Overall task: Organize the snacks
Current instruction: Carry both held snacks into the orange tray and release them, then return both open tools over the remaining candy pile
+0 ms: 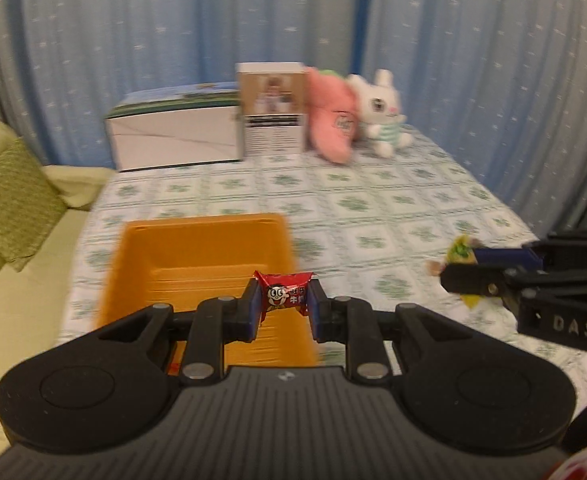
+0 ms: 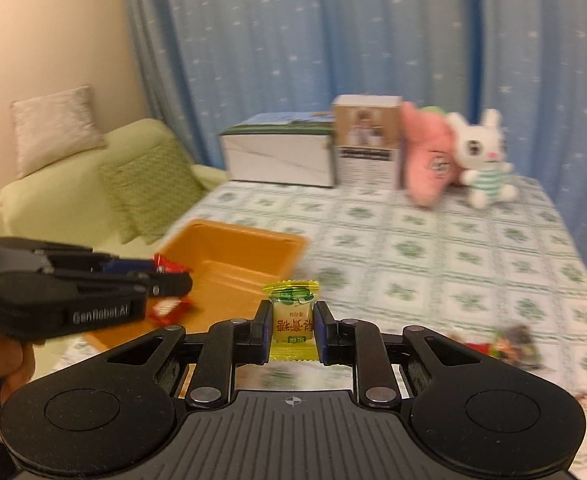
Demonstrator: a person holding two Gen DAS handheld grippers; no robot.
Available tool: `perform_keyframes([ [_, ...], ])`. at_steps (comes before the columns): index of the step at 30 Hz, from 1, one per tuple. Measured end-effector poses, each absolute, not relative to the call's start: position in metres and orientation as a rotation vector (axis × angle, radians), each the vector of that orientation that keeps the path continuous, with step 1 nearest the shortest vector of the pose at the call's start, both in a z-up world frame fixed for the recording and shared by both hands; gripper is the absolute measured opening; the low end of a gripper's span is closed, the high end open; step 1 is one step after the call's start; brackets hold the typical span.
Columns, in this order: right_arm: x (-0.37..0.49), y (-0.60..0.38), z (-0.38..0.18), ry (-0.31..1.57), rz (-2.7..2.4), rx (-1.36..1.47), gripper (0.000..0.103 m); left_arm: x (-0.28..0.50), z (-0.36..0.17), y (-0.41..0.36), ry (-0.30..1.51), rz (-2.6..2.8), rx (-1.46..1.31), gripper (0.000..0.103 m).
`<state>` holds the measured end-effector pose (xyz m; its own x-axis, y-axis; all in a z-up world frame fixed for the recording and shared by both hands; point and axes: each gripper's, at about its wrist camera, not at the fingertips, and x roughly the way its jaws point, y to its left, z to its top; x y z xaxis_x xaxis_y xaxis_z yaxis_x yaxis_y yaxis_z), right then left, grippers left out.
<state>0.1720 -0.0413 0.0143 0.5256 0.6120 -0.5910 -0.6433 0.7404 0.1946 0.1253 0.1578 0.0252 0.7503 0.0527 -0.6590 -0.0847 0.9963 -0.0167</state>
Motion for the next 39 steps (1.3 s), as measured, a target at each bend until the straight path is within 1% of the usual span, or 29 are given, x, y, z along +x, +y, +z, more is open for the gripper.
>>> perform_keyframes([
  [6, 0.17, 0.011, 0.001, 0.733, 0.818, -0.059, 0.022, 0.114, 0.017, 0.215, 0.772, 0.109, -0.04, 0.021],
  [15, 0.173, 0.056, -0.037, 0.811, 0.846, -0.086, 0.022, 0.114, -0.02, 0.251, 0.834, 0.09, -0.075, 0.022],
  [17, 0.176, 0.06, -0.042, 0.823, 0.843, -0.088, 0.022, 0.118, -0.027, 0.254, 0.851, 0.08, -0.087, 0.024],
  [19, 0.178, 0.063, -0.046, 0.831, 0.839, -0.091, 0.022, 0.12, -0.031, 0.257, 0.86, 0.077, -0.095, 0.03],
  [24, 0.18, 0.067, -0.051, 0.843, 0.836, -0.095, 0.022, 0.118, -0.029, 0.264, 0.84, 0.08, -0.109, 0.031],
  [26, 0.181, 0.069, -0.051, 0.846, 0.841, -0.095, 0.022, 0.115, -0.025, 0.265, 0.828, 0.087, -0.104, 0.037],
  [28, 0.18, 0.071, -0.051, 0.846, 0.844, -0.092, 0.022, 0.112, -0.021, 0.267, 0.818, 0.096, -0.093, 0.039],
  [35, 0.18, 0.074, -0.049, 0.845, 0.878, -0.061, 0.022, 0.102, -0.011, 0.269, 0.795, 0.113, -0.084, 0.04],
  [37, 0.18, 0.072, -0.049, 0.849, 0.872, -0.056, 0.029, 0.1, -0.01, 0.269, 0.794, 0.115, -0.085, 0.042],
  [38, 0.18, 0.069, -0.047, 0.846, 0.859, -0.05, 0.045, 0.098, -0.009, 0.268, 0.793, 0.116, -0.086, 0.043],
  [39, 0.179, 0.064, -0.046, 0.841, 0.848, -0.037, 0.057, 0.097, -0.008, 0.267, 0.792, 0.116, -0.086, 0.046],
])
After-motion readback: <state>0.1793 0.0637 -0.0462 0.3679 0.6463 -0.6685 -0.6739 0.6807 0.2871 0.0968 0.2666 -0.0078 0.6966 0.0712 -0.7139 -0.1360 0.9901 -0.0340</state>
